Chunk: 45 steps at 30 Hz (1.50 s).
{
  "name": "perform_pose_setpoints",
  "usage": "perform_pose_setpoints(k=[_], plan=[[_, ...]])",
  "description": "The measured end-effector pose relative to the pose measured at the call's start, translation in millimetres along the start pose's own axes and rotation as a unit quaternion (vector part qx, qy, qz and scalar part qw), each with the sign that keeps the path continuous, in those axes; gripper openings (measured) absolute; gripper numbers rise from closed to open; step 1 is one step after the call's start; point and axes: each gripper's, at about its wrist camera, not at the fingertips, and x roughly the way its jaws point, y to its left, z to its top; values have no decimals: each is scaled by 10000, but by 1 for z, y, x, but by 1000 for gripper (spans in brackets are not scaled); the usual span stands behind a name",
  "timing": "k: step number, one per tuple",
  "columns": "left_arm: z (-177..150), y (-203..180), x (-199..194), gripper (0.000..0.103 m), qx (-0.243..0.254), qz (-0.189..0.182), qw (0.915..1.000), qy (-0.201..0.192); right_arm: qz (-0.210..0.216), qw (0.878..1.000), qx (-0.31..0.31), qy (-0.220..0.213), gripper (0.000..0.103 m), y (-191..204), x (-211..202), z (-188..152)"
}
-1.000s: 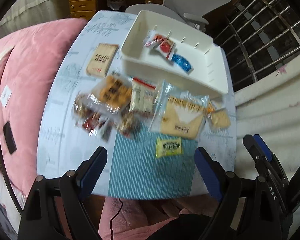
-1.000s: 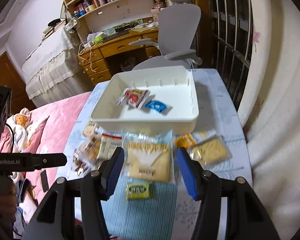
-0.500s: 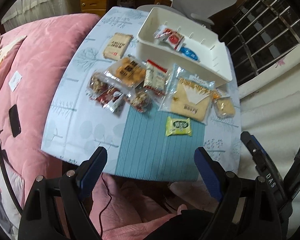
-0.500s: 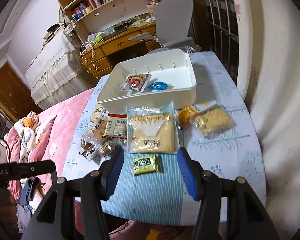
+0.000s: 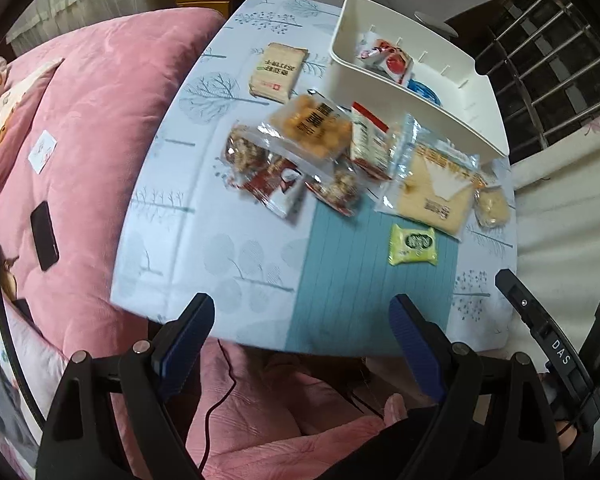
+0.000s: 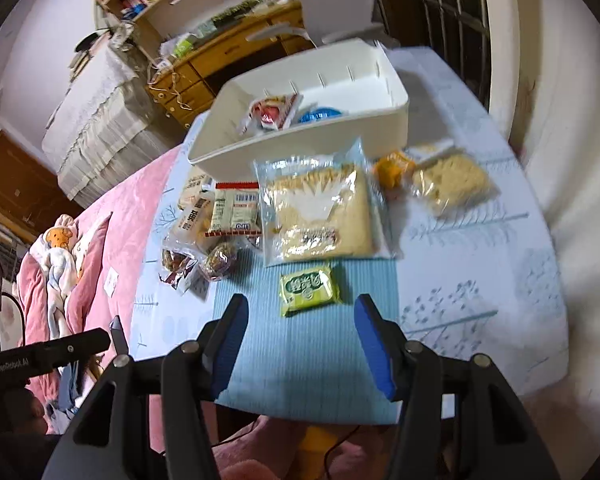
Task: Organize snacks
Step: 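Withdraw both tools from the basket back over the snacks, then grasp the brown chocolate wrapper with the left tool while the right tool grasps the green-yellow packet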
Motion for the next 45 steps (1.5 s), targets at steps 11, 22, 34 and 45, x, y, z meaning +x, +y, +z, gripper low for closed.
perform_pose_setpoints(k=[11,22,34,45], plan=[[70,50,20,88,759,-179,9959,458,-426,9892,1400,20,55,22,34,-4],[100,63,66,88,1893,-300,9760,1035,-957,9578,2706,-177,55,41,68,-34],[93,23,108,88,2474,-311,9638,944,-1289,9308,3322,-815,55,31,90,-42],[103,1,145,83,2580,217,9604,1024,-1581,9285,3257,-824,55,15,124,-27]])
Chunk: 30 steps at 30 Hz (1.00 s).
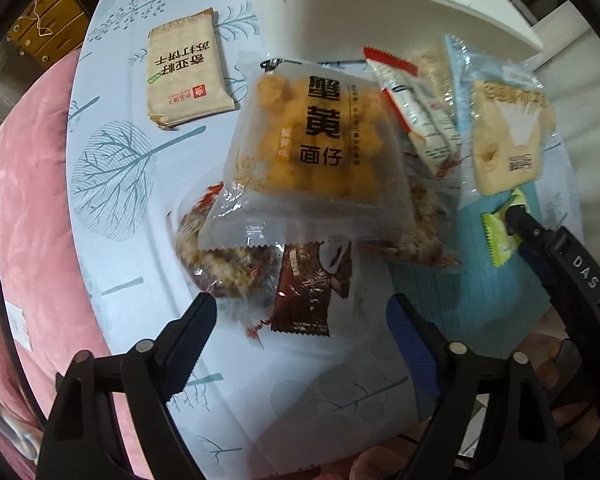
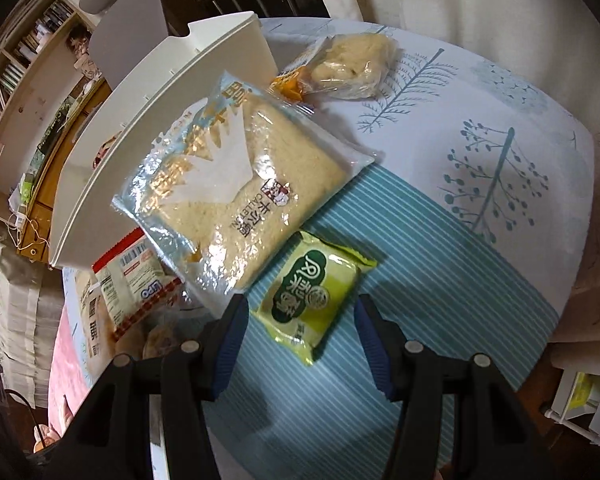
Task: Organize snacks
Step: 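Grasp the brown chocolate wrapper with the left tool while the right tool grasps the green-yellow packet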
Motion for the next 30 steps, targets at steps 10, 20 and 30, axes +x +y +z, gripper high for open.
perform_pose_setpoints(k=[10,20,30], plan=[[17,-13,11,82,91,581,9983,60,-386,9989,-260,110,55,15,15,11],[11,-22,18,60,163,924,9953,236,-870,9939,-637,250,49,36,24,13],[-1,-30,12,40,349,875,9955,2,-900,9939,-564,283,39,22,16,1]])
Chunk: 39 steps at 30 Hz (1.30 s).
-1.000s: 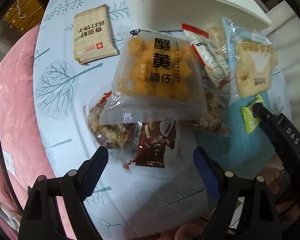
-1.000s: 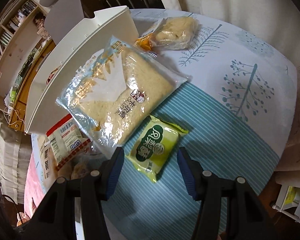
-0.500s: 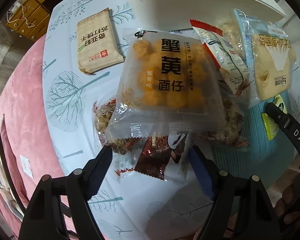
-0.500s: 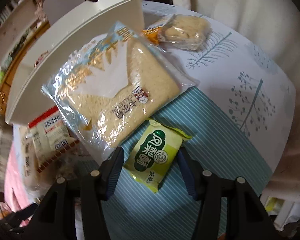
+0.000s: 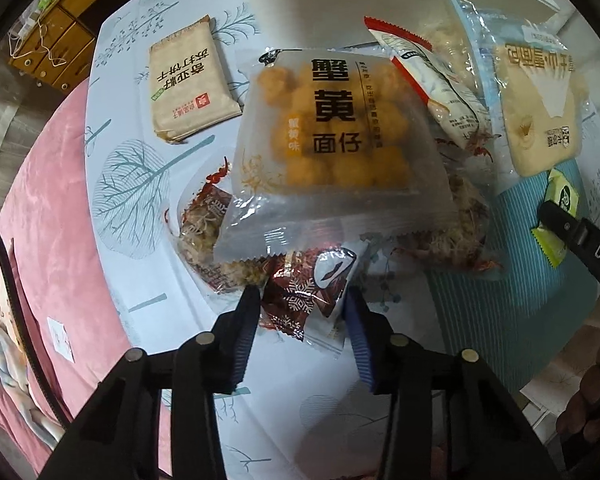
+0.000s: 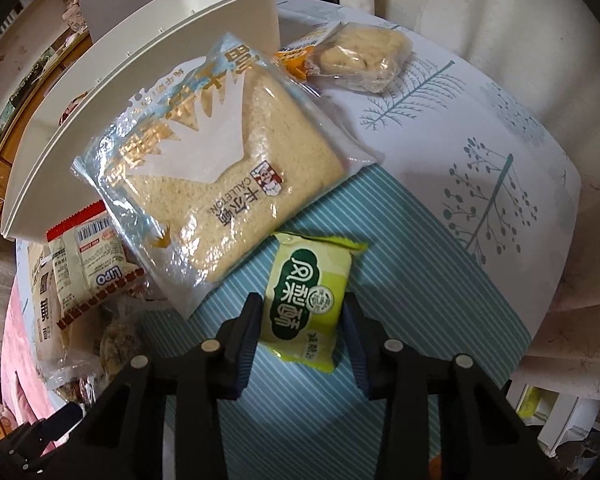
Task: Organize snacks
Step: 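Grasp the brown chocolate wrapper with the left tool while the right tool grasps the green-yellow packet, then lift both snacks into the white basket and open both tools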
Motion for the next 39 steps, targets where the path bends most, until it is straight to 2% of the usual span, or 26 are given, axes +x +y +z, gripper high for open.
perform_pose_setpoints(k=[3,4,9,12,17,22,26,31,33,35,37,39], plan=[[-6,0,-6,26,30,-117,9999,-53,-6,10000,6,17,39,-3,-5,-16],[-8,7,-6,7,57,-238,9997,-24,-9,10000,15,28,39,-3,-7,-22],[-24,15,-9,7,160,-402,9991,28,-21,9999,95,89,39,-6,-15,-38],[-33,20,-12,6,202,-512,9985,-34,-16,9999,125,85,39,-8,-22,-57],[-50,36,-15,6,219,-722,9971,-114,43,9998,199,65,38,-10,-26,-67],[-64,49,-27,4,283,-952,9947,-277,136,9996,227,-96,38,-10,-35,-70],[-62,52,-46,3,319,-1042,9931,-440,200,9993,215,-240,38,-11,-51,-81],[-64,60,-58,3,329,-1178,9902,-681,242,9986,115,-451,38,-3,-71,-77],[-66,62,-61,9,373,-1210,9892,-741,245,9983,55,-524,38,-1,-77,-77],[-67,59,-58,20,476,-1225,9887,-727,255,9978,-39,-616,38,2,-85,-85],[-67,59,-54,27,592,-1120,9891,-747,270,9973,-95,-682,38,-1,-90,-84],[-63,56,-47,29,667,-1020,9897,-746,269,9970,-133,-720,38,-3,-90,-82]])
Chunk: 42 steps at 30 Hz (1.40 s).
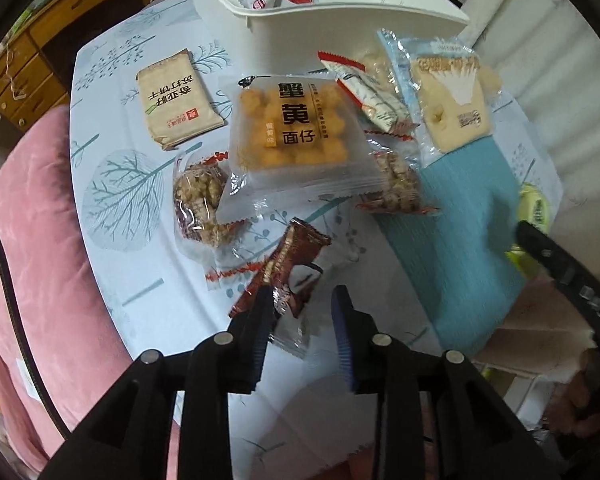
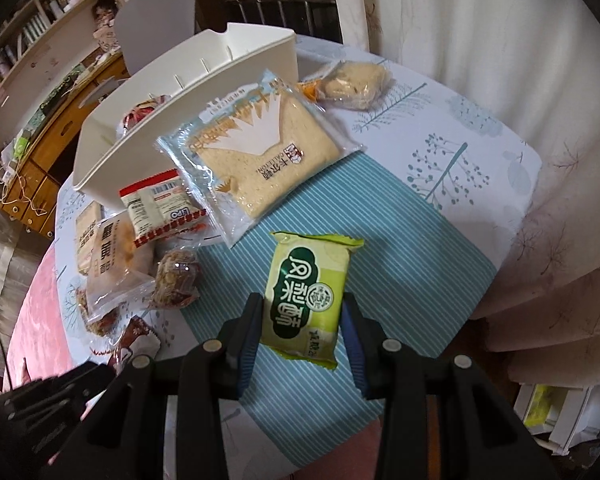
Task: Organize snacks
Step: 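Lift both snacks into the white basket and open both tools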
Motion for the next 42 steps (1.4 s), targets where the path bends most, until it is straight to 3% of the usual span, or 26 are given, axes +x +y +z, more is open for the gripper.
perform_pose_setpoints(k=[4,10,11,18,25,29,36,42], plan=[[6,-3,19,32,169,156,9996,166,-53,9999,-70,-79,38,-7,-2,0],[9,-6,30,56,357,132,9989,260,-109,9999,-27,-113,39,-12,-6,-4],[10,-7,32,57,414,156,9987,264,-119,9999,-8,-115,38,-13,-6,-4],[17,-11,43,56,528,215,9978,337,-181,9997,5,-141,38,-12,-6,-2],[17,-9,46,37,483,159,9982,326,-246,9995,-43,-202,38,-12,-8,5],[14,-9,46,35,528,181,9980,310,-232,9995,-129,-193,38,-13,-6,9],[11,-6,35,33,86,167,9989,428,-93,9992,-346,-177,38,-13,-5,25],[15,-1,-1,33,-240,39,9993,290,106,9979,-608,-214,38,-11,-6,50]])
